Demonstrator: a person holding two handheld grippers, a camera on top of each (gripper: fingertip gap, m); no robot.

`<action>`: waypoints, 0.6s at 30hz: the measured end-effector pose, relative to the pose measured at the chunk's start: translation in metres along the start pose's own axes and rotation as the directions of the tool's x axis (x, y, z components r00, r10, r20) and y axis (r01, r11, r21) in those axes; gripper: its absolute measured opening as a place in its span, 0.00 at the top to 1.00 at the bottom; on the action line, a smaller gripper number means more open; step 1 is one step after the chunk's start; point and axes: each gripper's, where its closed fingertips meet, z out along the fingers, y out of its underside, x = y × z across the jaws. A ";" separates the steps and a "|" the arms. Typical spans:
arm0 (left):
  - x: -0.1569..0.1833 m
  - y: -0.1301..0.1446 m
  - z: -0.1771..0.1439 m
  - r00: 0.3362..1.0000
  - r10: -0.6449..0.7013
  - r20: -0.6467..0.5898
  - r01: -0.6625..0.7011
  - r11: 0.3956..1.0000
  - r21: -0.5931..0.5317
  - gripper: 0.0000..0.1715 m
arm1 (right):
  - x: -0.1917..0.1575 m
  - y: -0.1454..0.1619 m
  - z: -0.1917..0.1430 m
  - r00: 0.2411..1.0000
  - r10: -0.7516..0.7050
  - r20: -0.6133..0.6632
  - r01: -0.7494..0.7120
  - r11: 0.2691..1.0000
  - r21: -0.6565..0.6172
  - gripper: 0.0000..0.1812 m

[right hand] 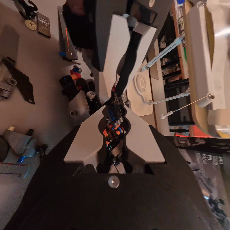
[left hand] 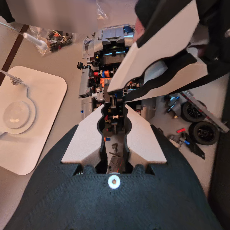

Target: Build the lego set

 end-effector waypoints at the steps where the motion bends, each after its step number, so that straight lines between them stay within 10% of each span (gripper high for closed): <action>1: 0.002 -0.003 -0.003 0.999 -0.022 -0.025 0.023 0.999 0.024 0.87 | 0.003 -0.002 -0.004 1.000 -0.007 -0.022 0.008 1.000 0.012 0.91; 12: 0.011 -0.028 -0.027 0.966 -0.126 -0.225 0.176 0.960 0.218 0.87 | 0.019 -0.012 -0.025 0.972 0.221 0.075 -0.231 0.959 0.166 0.95; 18: 0.012 -0.035 -0.030 0.920 -0.191 -0.341 0.293 0.915 0.279 0.88 | 0.021 -0.013 -0.030 0.994 0.092 -0.066 -0.087 0.994 0.074 0.97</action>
